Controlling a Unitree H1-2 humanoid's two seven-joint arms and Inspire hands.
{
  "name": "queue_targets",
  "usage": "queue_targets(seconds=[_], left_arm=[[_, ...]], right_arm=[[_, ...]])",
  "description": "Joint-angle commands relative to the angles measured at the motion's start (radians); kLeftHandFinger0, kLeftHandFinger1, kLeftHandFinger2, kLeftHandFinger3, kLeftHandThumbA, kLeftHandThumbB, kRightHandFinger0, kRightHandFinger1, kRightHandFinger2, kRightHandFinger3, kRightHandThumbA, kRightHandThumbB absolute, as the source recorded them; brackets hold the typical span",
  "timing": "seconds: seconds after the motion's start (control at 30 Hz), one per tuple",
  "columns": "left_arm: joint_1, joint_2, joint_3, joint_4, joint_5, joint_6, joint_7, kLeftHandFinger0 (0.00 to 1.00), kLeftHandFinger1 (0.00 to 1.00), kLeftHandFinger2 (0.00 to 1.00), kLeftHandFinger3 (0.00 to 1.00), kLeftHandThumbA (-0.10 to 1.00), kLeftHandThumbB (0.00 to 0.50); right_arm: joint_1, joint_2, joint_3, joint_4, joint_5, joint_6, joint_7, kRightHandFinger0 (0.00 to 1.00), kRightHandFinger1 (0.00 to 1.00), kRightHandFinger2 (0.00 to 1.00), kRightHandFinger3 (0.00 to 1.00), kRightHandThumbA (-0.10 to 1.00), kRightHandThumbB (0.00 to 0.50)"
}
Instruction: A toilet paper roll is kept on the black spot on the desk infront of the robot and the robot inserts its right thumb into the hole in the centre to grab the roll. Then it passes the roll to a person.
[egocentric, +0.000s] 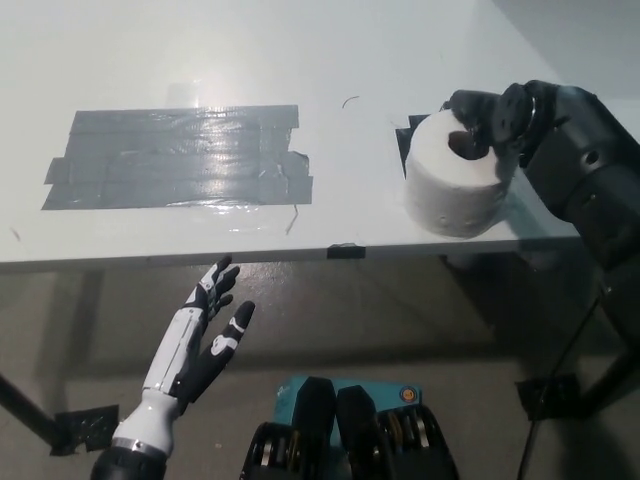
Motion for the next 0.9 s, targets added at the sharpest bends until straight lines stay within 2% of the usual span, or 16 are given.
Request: queue_targets(seconds=[0.0, 0.07, 0.13, 0.17, 0.2, 0.23, 0.27, 0.3, 0.37, 0.43, 0.47, 0.53, 0.57, 0.6, 0.73, 0.87], left_arm=[[-0.023, 0.014, 0.007, -0.026, 0.001, -0.005, -0.010, 1.00, 1.00, 1.00, 1.00, 0.80, 0.024], [-0.023, 0.015, 0.007, -0.026, 0.000, -0.006, -0.011, 1.00, 1.00, 1.00, 1.00, 0.79, 0.022], [-0.023, 0.016, 0.005, -0.030, 0.005, -0.002, -0.011, 1.00, 1.00, 1.00, 1.00, 0.80, 0.024], [-0.031, 0.018, 0.005, -0.026, 0.003, -0.003, -0.012, 1.00, 1.00, 1.00, 1.00, 0.80, 0.024], [-0.043, 0.019, 0.006, -0.021, 0.000, -0.002, -0.015, 1.00, 1.00, 1.00, 1.00, 0.80, 0.024], [-0.045, 0.019, 0.007, -0.020, -0.002, 0.001, -0.015, 1.00, 1.00, 1.00, 1.00, 0.80, 0.032], [-0.047, 0.020, 0.007, -0.020, -0.003, 0.002, -0.016, 1.00, 1.00, 1.00, 1.00, 0.80, 0.031], [-0.047, 0.020, 0.007, -0.022, -0.003, 0.008, -0.016, 1.00, 1.00, 1.00, 1.00, 0.81, 0.033], [-0.046, 0.020, 0.010, -0.025, -0.009, 0.012, -0.016, 1.00, 1.00, 1.00, 1.00, 0.81, 0.036], [-0.048, 0.020, 0.010, -0.023, -0.006, 0.009, -0.014, 1.00, 1.00, 1.00, 1.00, 0.81, 0.044], [-0.049, 0.020, 0.010, -0.022, -0.005, 0.009, -0.013, 1.00, 1.00, 1.00, 1.00, 0.81, 0.045], [-0.054, 0.019, 0.011, -0.018, -0.005, 0.008, -0.013, 1.00, 1.00, 1.00, 1.00, 0.82, 0.044], [-0.054, 0.019, 0.012, -0.018, -0.005, 0.007, -0.012, 1.00, 1.00, 1.00, 1.00, 0.82, 0.041], [-0.052, 0.019, 0.012, -0.017, -0.003, 0.002, -0.010, 1.00, 1.00, 1.00, 1.00, 0.81, 0.032], [-0.047, 0.018, 0.013, -0.016, -0.003, 0.000, -0.008, 1.00, 1.00, 1.00, 1.00, 0.81, 0.036], [-0.048, 0.018, 0.013, -0.009, -0.007, -0.012, -0.008, 1.00, 1.00, 1.00, 1.00, 0.80, 0.024]], right_arm=[[-0.020, 0.015, 0.023, 0.014, -0.038, -0.009, -0.054, 0.08, 0.33, 0.51, 0.75, -0.10, 0.149], [-0.009, 0.006, 0.009, 0.018, -0.021, -0.007, -0.050, 0.07, 0.33, 0.50, 1.00, -0.10, 0.182], [-0.003, -0.002, 0.001, 0.019, -0.013, -0.016, -0.044, 0.12, 0.39, 0.51, 0.96, -0.10, 0.186], [0.004, -0.019, -0.011, 0.017, -0.001, -0.035, -0.042, 0.13, 0.41, 0.47, 0.57, -0.10, 0.177], [0.003, -0.027, -0.022, 0.017, 0.009, -0.037, -0.042, 0.10, 0.42, 0.51, 0.51, -0.10, 0.176], [0.011, -0.037, -0.052, 0.015, 0.036, -0.038, -0.047, 0.24, 0.59, 0.66, 0.52, -0.10, 0.152], [0.017, -0.045, -0.088, 0.015, 0.065, -0.034, -0.050, 0.32, 0.72, 0.85, 0.48, -0.10, 0.150], [0.027, -0.055, -0.135, 0.013, 0.104, -0.042, -0.054, 0.37, 0.81, 0.97, 0.35, -0.10, 0.167], [0.038, -0.067, -0.229, 0.013, 0.175, -0.018, -0.058, 0.15, 0.66, 0.94, 0.23, -0.10, 0.221], [0.050, -0.080, -0.326, 0.011, 0.244, -0.016, -0.072, 0.14, 0.57, 0.95, 0.31, -0.10, 0.215], [0.057, -0.086, -0.402, 0.010, 0.297, -0.010, -0.080, 0.15, 0.57, 0.95, 0.42, -0.10, 0.206], [0.077, -0.103, -0.555, 0.007, 0.409, 0.003, -0.079, 0.06, 0.55, 0.98, 0.81, -0.10, 0.228], [0.082, -0.104, -0.593, 0.007, 0.431, 0.009, -0.080, 0.05, 0.56, 1.00, 0.90, -0.10, 0.231], [0.094, -0.109, -0.659, 0.009, 0.477, 0.013, -0.047, 0.00, 0.56, 1.00, 1.00, -0.10, 0.190], [0.143, -0.116, -0.867, 0.012, 0.620, 0.051, 0.003, 0.00, 0.55, 1.00, 1.00, -0.10, 0.179], [0.179, -0.108, -1.026, 0.019, 0.721, 0.087, 0.031, 0.00, 0.49, 0.87, 1.00, -0.10, 0.177]])
